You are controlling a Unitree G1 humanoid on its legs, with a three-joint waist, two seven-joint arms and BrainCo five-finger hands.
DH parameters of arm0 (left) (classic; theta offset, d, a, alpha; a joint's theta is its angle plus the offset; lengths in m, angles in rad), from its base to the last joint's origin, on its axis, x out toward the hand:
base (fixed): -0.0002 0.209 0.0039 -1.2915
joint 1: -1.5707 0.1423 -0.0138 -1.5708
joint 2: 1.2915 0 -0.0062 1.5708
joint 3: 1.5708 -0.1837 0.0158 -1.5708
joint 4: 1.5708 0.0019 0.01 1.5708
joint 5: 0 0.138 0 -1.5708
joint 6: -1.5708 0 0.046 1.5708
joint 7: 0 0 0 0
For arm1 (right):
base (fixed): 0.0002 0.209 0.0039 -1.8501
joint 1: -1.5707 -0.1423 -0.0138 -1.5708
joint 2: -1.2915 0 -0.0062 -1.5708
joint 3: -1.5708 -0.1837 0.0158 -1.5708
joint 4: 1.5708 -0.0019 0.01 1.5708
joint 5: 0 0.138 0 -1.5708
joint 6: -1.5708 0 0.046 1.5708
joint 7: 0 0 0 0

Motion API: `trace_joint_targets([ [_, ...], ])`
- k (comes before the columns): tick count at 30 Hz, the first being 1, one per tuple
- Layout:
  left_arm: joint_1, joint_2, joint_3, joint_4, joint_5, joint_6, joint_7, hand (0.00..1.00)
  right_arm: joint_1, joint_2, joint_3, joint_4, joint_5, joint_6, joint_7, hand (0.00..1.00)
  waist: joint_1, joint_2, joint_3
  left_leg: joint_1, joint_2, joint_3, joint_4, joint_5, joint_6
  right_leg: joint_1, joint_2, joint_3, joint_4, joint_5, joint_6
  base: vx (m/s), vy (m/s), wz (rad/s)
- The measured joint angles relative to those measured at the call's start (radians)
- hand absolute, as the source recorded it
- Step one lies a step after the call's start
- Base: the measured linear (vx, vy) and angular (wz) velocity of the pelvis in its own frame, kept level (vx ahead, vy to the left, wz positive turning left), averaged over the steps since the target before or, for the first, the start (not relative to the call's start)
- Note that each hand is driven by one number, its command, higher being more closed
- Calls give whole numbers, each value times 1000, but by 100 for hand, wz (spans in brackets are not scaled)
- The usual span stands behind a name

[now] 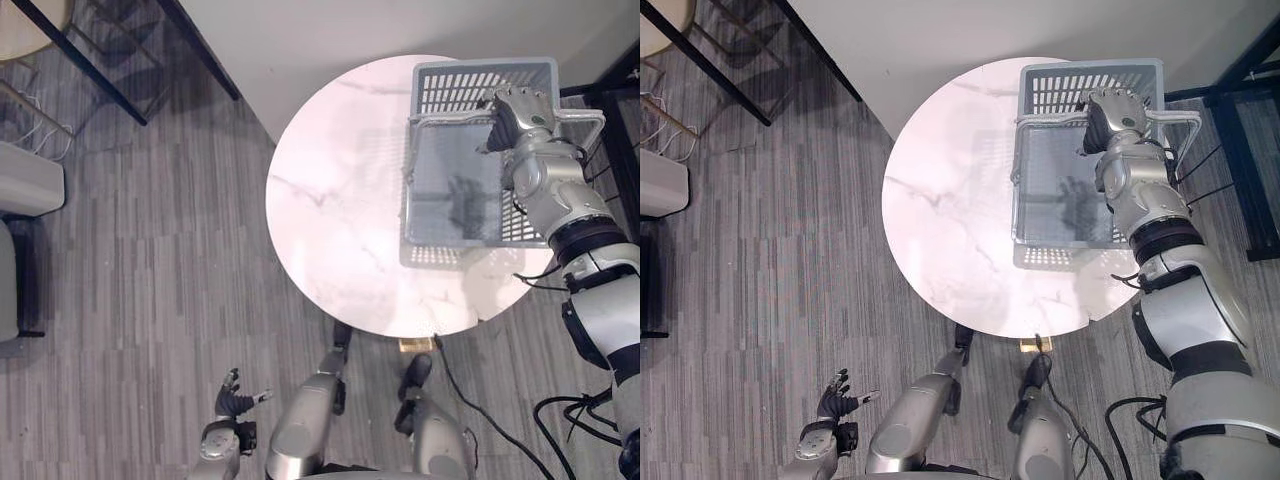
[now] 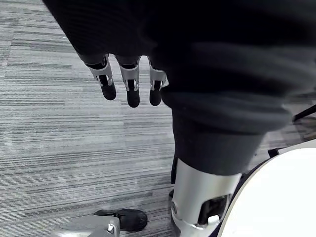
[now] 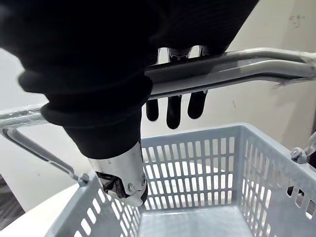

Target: Pick vegetable in the basket

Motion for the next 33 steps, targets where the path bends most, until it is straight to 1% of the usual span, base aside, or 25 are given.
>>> trace_joint_targets([
  [4,0,0,0,0,3,7,0,0,108,0,-68,-132,31,-1,-11,100,-9,-1,0,13,9,10,-1,0,0,2,0,21,11,-2,1,15,-16,-6],
  [6,-1,0,3,0,10,16,0,0,200,1,-105,-212,31,-1,-10,100,-24,-4,-2,36,8,19,-2,-1,-1,20,0,48,10,-2,1,18,9,-13],
  [7,-1,-1,4,-2,17,19,-1,0,300,3,-165,-301,38,-2,-13,100,-29,-12,-3,56,7,32,-2,-1,-1,36,-1,64,6,-2,2,3,11,-18],
  [9,2,-1,7,-1,25,21,-1,0,378,16,-218,-361,43,-2,-13,100,-34,-25,-10,66,3,44,-2,-2,-2,40,0,81,2,1,5,-10,13,-24],
  [10,5,-1,11,0,31,29,-1,0,471,51,-295,-429,85,-2,-13,100,-61,-40,-18,73,4,49,-2,-2,-2,47,2,90,-6,4,10,-23,12,-19],
  [11,5,-1,12,0,32,33,-1,0,514,68,-329,-459,109,-2,-13,100,-71,-48,-21,76,5,53,-2,-2,-2,48,2,95,-6,4,11,-33,12,-26],
  [12,6,-1,13,0,38,42,-1,0,603,107,-386,-510,152,0,-12,100,-82,-63,-29,87,7,69,-2,-5,-5,50,3,112,-7,7,16,-28,7,-41],
  [13,7,-1,14,0,42,45,-2,0,695,143,-439,-562,198,0,-12,100,-87,-79,-44,99,9,83,-2,-8,-9,51,4,134,-8,10,21,-23,9,-46],
  [14,9,-1,15,-1,46,45,-2,0,738,161,-462,-586,219,0,-12,100,-93,-86,-51,103,9,90,-2,-9,-9,52,4,142,-10,12,23,-17,11,-37],
  [15,15,-2,26,-1,49,46,-4,0,809,191,-499,-624,250,0,-12,100,-114,-96,-66,109,8,95,-3,-12,-6,58,4,149,-17,15,28,-14,15,-18],
  [16,16,-3,37,0,50,48,-8,0,843,202,-518,-641,271,0,-12,100,-128,-100,-71,115,9,97,-3,-16,-7,65,5,154,-25,18,31,-15,25,-23],
  [18,19,-2,56,-1,51,61,-22,0,987,245,-618,-692,328,0,-10,100,-144,-113,-96,142,12,118,-3,-28,-4,87,6,181,-44,30,37,-21,30,-31],
  [19,21,-2,57,-1,51,62,-23,0,1021,253,-641,-702,348,0,-9,100,-149,-115,-105,147,12,124,-4,-31,-4,88,6,188,-48,32,38,-30,35,-30],
  [20,32,-2,66,-3,53,65,-24,0,1089,275,-686,-719,388,0,-5,100,-165,-120,-125,156,12,134,-6,-38,-5,97,4,198,-59,31,47,-19,29,-23],
  [22,46,-3,85,-7,59,68,-24,0,1135,308,-726,-721,425,0,4,100,-185,-127,-141,170,12,151,-8,-43,-2,103,4,217,-62,31,47,-14,30,-28],
  [23,55,-3,89,-17,60,76,-25,0,1181,338,-758,-722,450,0,8,100,-192,-129,-155,184,12,162,-9,-54,-7,109,3,230,-63,31,48,-23,38,-37],
  [24,57,-3,90,-29,60,82,-26,0,1226,366,-789,-722,480,0,9,100,-192,-130,-164,199,12,177,-10,-60,-6,112,3,246,-64,32,49,-23,30,-34],
  [26,70,-2,91,-61,60,84,-35,0,1274,402,-807,-722,518,0,13,100,-196,-129,-177,210,13,199,-10,-65,-6,114,4,269,-65,34,53,-9,24,-36],
  [29,93,-2,95,-103,57,84,-46,0,1315,455,-813,-722,590,1,36,100,-213,-129,-177,230,13,238,-9,-71,0,111,5,312,-64,41,62,-2,18,-42],
  [30,104,-2,101,-119,56,86,-46,0,1315,475,-813,-720,611,0,39,100,-211,-131,-176,236,14,270,-7,-74,3,98,7,345,-59,49,63,-3,27,-74],
  [31,112,-3,110,-136,54,86,-47,0,1311,488,-812,-718,627,0,44,100,-207,-133,-175,238,15,298,-3,-78,3,84,10,366,-51,58,72,2,21,-88],
  [33,120,-2,132,-176,37,86,-46,0,1308,509,-813,-706,652,0,50,100,-190,-141,-172,238,16,347,-2,-81,7,60,10,399,-37,72,75,-1,11,-66],
])
